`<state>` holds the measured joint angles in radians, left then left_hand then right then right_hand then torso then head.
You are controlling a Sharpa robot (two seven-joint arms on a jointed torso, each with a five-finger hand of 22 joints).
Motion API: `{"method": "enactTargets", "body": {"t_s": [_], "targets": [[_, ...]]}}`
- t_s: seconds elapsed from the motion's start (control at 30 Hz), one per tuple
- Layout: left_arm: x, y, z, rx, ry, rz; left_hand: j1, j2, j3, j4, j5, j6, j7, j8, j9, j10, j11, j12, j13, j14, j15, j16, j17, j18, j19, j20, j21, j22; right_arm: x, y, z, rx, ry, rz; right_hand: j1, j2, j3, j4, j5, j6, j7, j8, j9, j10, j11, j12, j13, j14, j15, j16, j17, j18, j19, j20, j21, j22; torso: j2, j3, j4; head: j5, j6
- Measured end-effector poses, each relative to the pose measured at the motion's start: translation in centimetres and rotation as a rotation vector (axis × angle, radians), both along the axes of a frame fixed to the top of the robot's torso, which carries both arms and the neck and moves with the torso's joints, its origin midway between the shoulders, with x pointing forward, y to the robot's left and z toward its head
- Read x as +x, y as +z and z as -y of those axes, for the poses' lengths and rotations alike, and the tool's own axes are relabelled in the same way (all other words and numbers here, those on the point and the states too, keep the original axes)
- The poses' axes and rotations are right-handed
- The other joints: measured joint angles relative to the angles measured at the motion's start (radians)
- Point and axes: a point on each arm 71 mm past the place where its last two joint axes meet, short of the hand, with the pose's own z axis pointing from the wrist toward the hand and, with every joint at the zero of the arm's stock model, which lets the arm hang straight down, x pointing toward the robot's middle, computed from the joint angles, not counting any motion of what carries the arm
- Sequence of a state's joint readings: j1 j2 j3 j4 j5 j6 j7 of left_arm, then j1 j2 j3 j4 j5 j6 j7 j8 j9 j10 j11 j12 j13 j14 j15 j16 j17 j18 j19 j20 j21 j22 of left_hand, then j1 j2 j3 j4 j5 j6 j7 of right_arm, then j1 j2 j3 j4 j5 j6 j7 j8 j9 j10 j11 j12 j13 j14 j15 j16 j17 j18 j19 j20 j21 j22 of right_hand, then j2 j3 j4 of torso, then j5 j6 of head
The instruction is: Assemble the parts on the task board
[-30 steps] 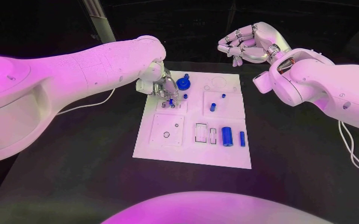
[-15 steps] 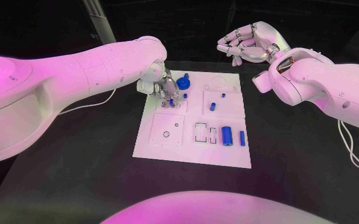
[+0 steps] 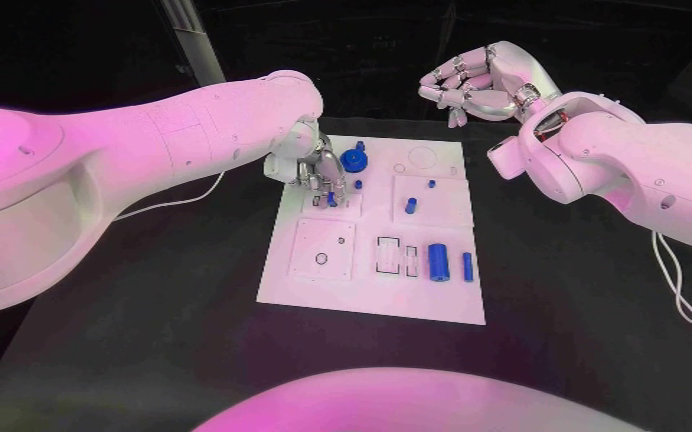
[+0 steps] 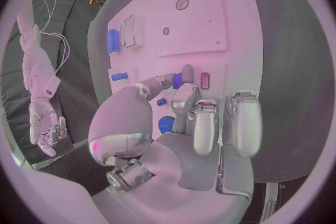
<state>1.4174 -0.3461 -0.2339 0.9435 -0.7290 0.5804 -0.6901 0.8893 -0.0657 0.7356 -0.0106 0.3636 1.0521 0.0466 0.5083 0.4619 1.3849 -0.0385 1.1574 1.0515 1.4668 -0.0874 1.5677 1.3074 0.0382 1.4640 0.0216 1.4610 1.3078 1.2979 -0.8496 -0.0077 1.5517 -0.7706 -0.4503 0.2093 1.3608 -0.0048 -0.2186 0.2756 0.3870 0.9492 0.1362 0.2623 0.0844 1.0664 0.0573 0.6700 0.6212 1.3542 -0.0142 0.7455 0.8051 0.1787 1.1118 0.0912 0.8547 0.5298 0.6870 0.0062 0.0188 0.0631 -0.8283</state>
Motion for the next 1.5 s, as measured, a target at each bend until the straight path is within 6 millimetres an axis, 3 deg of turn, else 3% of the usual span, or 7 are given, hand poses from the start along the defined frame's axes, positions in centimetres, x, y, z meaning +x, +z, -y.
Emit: {"method": "enactTargets", "body": {"t_s": [1.5], "targets": [[0.2, -0.64, 0.21, 0.01, -0.002, -0.022, -0.003, 0.003, -0.011, -0.014, 0.0, 0.0, -0.001, 0.01, 0.001, 0.0, 0.0, 0.0, 0.003, 0.0, 0.0, 0.0, 0.0, 0.0, 0.0, 0.0, 0.0, 0.0, -0.02, -0.04, -0.16, -0.004, 0.008, -0.004, 0.0, 0.0, -0.005, 0.0, -0.004, -0.004, 0.004, 0.0, 0.0, -0.004, 0.004, 0.0, -0.002, 0.0, 0.0, -0.009, -0.004, 0.0, 0.004, 0.004, -0.008, -0.004, 0.0, 0.0004, -0.0012, -0.005, -0.008]]}}
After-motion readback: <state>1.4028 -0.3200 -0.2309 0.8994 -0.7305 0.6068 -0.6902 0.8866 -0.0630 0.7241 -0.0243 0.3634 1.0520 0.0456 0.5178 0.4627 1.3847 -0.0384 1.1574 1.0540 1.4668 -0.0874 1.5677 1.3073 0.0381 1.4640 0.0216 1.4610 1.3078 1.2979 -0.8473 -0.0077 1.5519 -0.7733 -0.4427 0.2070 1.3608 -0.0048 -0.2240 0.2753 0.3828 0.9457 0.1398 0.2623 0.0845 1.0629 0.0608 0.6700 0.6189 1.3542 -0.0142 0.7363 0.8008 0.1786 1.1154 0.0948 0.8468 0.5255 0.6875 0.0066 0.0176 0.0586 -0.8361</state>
